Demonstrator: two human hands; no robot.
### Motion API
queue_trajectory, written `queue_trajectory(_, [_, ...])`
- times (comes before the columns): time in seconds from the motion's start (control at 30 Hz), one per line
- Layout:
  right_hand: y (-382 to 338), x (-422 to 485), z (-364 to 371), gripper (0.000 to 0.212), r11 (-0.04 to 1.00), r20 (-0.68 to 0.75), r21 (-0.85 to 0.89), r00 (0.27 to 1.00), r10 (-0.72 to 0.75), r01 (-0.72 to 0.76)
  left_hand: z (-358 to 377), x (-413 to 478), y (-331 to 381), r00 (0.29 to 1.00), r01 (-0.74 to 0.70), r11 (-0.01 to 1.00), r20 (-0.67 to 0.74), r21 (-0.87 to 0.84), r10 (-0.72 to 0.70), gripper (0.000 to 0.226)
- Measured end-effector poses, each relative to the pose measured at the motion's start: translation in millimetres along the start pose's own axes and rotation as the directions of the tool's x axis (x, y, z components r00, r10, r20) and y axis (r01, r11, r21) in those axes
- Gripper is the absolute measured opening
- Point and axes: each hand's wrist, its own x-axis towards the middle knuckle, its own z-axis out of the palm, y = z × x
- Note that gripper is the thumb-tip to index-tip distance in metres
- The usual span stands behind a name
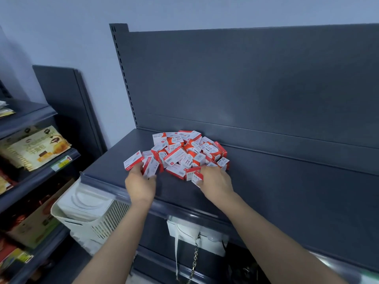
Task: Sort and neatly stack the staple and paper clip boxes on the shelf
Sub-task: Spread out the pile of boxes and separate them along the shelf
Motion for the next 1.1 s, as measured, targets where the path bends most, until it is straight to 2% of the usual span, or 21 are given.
queue_trajectory(0.1, [18.2, -11.3, -5.0, 0.024, 1.0, -0.029, 0.019, 1.0, -0.006, 0.007, 8.2, -13.1, 22.5, 0.998, -0.061, 0.993, 0.025, -0.101, 0.064, 0.042])
queue_trajectory(0.2, [43.6, -26.2, -12.7, 0.024, 1.0, -0.05, 0.022, 0.999, 0.015, -0.014, 24.3, -28.8, 50.5, 0.984, -0.124, 0.98, 0.109, -0.159, 0.142, 0.038])
queue_trajectory(0.47, [142.6, -78.0, -37.0, 0.012, 0.99, -0.073, 0.029, 0.988, 0.137, -0.135, 89.7, -107.0, 122.5, 0.837, -0.345, 0.903, 0.35, -0.257, 0.42, 0.024])
queue_trajectory(0.77, [254.0, -140.2, -58.8, 0.014, 0.938, -0.093, -0.026, 0.935, 0.343, -0.347, 155.6, -207.8, 176.3, 0.681, -0.441, 0.866, 0.54, -0.237, 0.495, 0.022])
queue_trajectory(1.1, [306.3, -175.4, -66.8, 0.015, 0.886, -0.092, -0.109, 0.892, 0.443, -0.451, 196.6, -278.2, 189.5, 0.604, -0.554, 0.823, 0.618, -0.13, 0.504, 0.016])
